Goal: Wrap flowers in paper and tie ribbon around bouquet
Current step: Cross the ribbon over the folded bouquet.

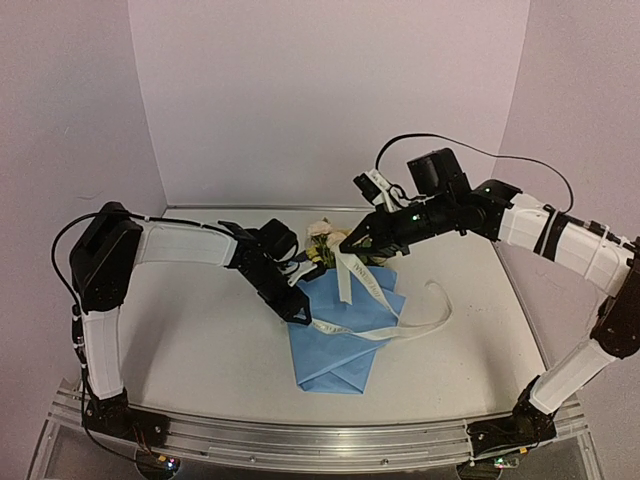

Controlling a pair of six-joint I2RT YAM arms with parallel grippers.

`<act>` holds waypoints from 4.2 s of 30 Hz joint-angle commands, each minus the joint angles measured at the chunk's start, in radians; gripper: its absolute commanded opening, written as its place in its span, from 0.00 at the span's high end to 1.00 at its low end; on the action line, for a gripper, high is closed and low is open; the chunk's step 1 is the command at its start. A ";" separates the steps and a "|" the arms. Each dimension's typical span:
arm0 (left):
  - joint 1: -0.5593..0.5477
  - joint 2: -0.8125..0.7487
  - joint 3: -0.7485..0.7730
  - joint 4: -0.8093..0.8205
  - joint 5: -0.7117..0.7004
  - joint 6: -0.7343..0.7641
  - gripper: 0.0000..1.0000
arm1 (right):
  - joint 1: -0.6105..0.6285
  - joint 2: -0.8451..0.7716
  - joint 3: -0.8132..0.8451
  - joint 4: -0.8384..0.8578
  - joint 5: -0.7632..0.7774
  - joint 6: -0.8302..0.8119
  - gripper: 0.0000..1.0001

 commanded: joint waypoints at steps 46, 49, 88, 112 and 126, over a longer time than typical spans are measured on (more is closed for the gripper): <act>0.079 -0.159 -0.031 0.233 0.280 -0.136 1.00 | 0.130 0.394 0.012 -0.065 0.671 -0.022 1.00; 0.079 -0.167 -0.063 0.233 0.355 -0.122 1.00 | 0.141 0.428 0.024 -0.003 0.786 -0.006 1.00; 0.079 -0.047 0.015 0.176 0.168 -0.412 0.51 | 0.212 0.086 -0.270 0.145 0.933 0.094 0.49; 0.013 -0.066 -0.022 0.272 -0.272 -1.334 0.49 | 0.210 0.111 -0.204 -0.098 0.593 0.031 0.49; -0.033 0.116 0.226 0.135 -0.345 -1.312 0.47 | 0.209 0.165 -0.145 -0.232 0.611 0.009 0.46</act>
